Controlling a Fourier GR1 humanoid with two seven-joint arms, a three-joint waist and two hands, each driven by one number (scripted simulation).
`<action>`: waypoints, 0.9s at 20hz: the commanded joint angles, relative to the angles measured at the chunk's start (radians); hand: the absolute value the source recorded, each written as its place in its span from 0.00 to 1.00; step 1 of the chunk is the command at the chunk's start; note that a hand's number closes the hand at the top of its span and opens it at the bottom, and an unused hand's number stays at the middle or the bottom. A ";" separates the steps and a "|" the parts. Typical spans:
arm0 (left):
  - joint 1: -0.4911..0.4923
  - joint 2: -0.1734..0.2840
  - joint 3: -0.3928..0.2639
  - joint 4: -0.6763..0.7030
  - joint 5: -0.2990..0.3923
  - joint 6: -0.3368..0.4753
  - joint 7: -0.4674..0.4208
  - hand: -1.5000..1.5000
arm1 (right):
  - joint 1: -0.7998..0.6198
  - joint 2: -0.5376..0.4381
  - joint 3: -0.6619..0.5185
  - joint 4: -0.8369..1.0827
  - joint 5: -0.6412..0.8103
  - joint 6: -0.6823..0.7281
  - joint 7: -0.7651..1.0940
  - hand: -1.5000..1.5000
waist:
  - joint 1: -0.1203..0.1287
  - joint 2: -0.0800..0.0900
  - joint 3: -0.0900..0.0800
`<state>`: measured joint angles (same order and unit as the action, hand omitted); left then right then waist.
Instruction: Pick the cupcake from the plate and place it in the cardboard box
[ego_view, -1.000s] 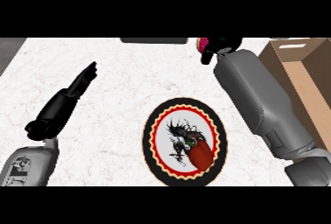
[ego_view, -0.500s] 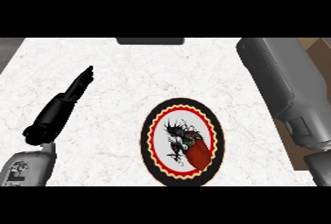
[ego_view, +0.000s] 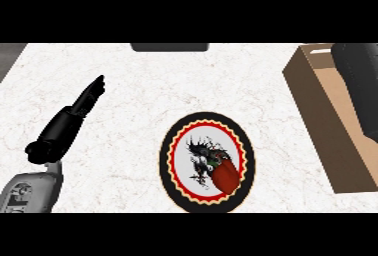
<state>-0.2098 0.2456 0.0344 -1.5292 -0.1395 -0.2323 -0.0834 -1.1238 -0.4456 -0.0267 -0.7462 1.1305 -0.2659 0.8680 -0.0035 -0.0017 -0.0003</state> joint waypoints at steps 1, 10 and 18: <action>0.060 -0.035 -0.042 -0.051 -0.036 0.024 0.011 0.50 | 0.018 -0.070 -0.031 0.013 -0.034 0.122 -0.037 1.00 | 0.008 0.000 0.000; 0.022 0.006 0.013 -0.038 0.011 -0.022 -0.004 0.50 | 0.184 -0.157 -0.155 0.056 -0.237 0.375 -0.189 1.00 | 0.002 0.001 0.000; -0.012 -0.035 0.001 0.029 -0.028 0.022 -0.010 0.50 | 0.298 -0.219 -0.224 0.019 -0.377 0.622 -0.279 0.00 | -0.009 -0.001 0.000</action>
<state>-0.2239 0.2326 0.0424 -1.5361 -0.1475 -0.2323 -0.0655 -0.8719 -0.6519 -0.2194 -0.7056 0.8214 0.2547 0.6365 -0.0088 -0.0024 -0.0001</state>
